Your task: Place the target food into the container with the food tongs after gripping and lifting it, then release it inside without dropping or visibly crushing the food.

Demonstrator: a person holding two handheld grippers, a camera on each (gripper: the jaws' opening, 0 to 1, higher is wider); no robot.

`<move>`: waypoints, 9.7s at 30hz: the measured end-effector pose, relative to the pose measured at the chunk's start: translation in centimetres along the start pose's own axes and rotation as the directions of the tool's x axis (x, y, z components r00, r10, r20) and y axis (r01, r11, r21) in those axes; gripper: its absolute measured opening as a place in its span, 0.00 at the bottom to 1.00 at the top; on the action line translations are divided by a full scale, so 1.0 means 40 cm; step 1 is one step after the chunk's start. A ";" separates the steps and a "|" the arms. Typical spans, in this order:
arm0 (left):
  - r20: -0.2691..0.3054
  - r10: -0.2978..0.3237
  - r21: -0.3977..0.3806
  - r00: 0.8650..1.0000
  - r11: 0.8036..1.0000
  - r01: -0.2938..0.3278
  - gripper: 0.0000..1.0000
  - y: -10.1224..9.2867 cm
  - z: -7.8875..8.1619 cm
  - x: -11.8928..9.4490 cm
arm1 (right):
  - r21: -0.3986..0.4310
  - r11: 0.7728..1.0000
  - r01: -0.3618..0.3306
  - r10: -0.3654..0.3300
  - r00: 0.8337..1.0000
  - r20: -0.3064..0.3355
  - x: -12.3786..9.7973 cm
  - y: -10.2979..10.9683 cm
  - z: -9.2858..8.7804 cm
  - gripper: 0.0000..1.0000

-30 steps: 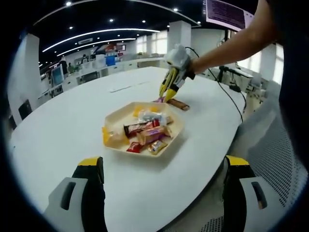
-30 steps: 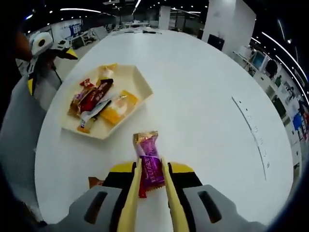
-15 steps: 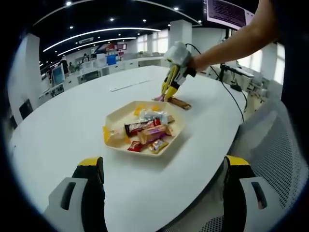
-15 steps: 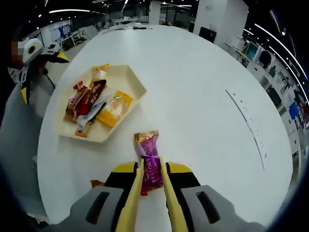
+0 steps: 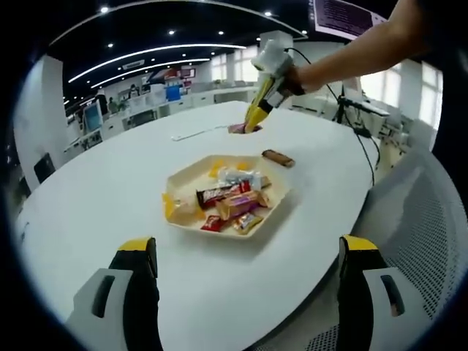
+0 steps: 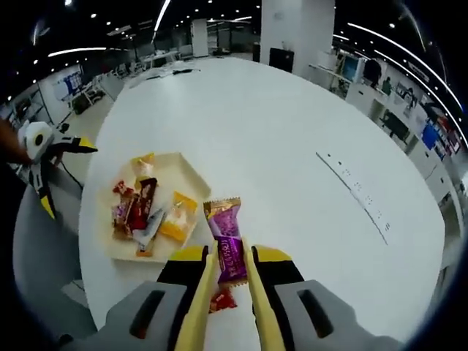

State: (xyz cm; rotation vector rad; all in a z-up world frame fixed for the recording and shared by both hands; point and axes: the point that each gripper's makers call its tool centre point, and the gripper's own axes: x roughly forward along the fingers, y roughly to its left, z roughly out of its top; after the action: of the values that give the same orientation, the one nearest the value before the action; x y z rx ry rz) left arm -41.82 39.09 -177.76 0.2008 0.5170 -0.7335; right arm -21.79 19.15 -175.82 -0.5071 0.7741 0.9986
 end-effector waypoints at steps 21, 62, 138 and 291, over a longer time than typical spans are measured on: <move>0.134 0.002 0.025 0.991 1.000 -0.006 1.00 0.101 0.207 -0.250 | -0.006 1.000 0.029 -0.028 0.999 0.025 -0.090 0.095 0.089 0.22; 0.159 0.104 -0.010 0.982 0.995 -0.104 0.99 0.134 0.176 -0.356 | -0.046 0.999 -0.026 0.029 0.996 0.081 -0.098 0.239 0.269 0.23; 0.210 0.116 -0.030 0.971 0.993 -0.112 0.99 0.115 0.196 -0.359 | 0.058 0.990 0.128 -0.136 0.975 0.175 -0.178 0.164 0.158 0.27; 0.071 0.090 -0.053 0.993 0.995 -0.086 1.00 0.142 0.055 -0.307 | 0.241 0.956 0.167 -0.182 0.982 0.040 -0.014 0.162 -0.019 0.23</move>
State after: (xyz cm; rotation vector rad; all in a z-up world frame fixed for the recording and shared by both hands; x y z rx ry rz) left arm -44.79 49.68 -169.57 0.1491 0.4532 -0.6390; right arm -27.98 21.31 -176.08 -0.3295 0.7675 0.7422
